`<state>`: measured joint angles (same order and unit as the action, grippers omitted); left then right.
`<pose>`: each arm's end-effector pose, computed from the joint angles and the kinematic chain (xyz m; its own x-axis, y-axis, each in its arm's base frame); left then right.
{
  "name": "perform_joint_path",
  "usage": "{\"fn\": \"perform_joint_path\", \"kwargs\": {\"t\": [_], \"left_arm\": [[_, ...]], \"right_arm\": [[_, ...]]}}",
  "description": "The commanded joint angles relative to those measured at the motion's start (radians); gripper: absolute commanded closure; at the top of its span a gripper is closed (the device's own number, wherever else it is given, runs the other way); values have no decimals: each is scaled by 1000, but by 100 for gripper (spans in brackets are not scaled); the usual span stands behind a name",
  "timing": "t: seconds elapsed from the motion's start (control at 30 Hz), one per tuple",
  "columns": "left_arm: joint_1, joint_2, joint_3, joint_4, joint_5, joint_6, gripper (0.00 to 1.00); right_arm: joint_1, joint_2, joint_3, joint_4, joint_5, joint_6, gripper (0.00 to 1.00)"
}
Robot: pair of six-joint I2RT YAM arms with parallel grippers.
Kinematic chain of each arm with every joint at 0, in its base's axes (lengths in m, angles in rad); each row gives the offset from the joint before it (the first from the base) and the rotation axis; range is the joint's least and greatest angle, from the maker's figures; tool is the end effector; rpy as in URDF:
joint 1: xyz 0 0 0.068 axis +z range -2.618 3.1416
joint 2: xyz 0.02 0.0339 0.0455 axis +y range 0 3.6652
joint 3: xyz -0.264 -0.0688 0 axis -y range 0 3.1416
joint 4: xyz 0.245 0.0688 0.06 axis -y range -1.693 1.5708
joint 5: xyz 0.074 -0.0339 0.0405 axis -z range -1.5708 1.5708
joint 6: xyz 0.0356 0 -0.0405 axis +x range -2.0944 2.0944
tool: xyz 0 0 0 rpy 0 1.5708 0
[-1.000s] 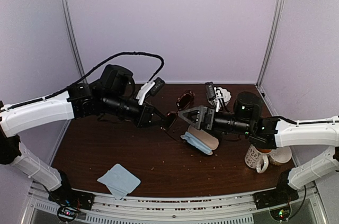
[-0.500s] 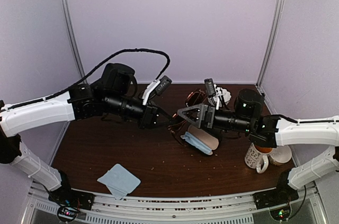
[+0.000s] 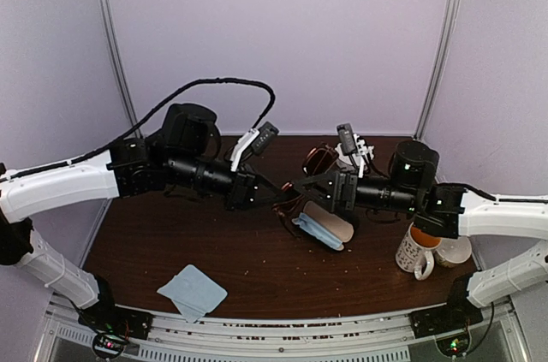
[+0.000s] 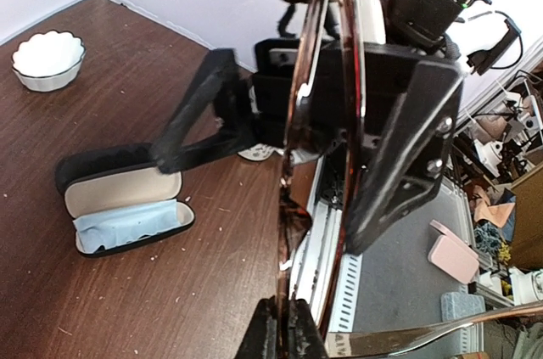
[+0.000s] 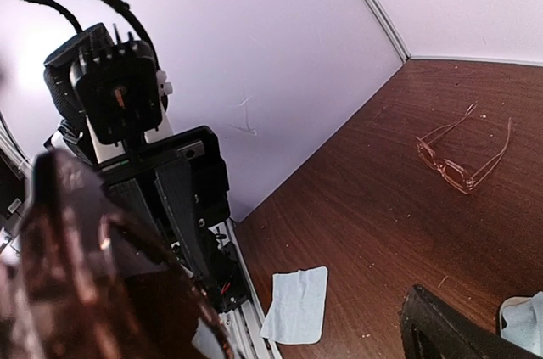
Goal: Organize the sunglasses
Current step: Fold the left temple of the sunglasses with the sunglasses, then fold the right temple of the sunglasses with the sunglasses.
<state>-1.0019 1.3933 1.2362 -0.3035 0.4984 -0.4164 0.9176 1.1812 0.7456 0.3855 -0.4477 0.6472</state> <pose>0.1575 -0.2780 0.3475 -0.6116 0.2970 -0.7333 0.7909 0.2543 -0.5566 0.1537 0.2263 0.3034 -0.6144 0.0916 -0.7837 -0.7624 0.1871 0.6195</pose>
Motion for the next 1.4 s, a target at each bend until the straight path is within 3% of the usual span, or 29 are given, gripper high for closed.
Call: {"fn": "perform_joint_path", "kwargs": {"t": [0.0,0.4,0.7,0.97,1.37], "left_arm": [[-1,-56,-52,83,-68,2,100],[-1,-94,-165,37,-325,0,100],[-1,-43,-159,26,-487,-49,100],[-1,27,-88,96,-573,-160,100],[-1,134,69,87,-559,-180,100]], "right_arm": [[-4,-77,16,-138,34,-95,0],[-4,-248,-32,-363,186,-198,0],[-4,-403,-181,-413,265,-280,0],[5,-501,-343,-259,176,-282,1],[122,-430,-296,-247,77,-323,3]]}}
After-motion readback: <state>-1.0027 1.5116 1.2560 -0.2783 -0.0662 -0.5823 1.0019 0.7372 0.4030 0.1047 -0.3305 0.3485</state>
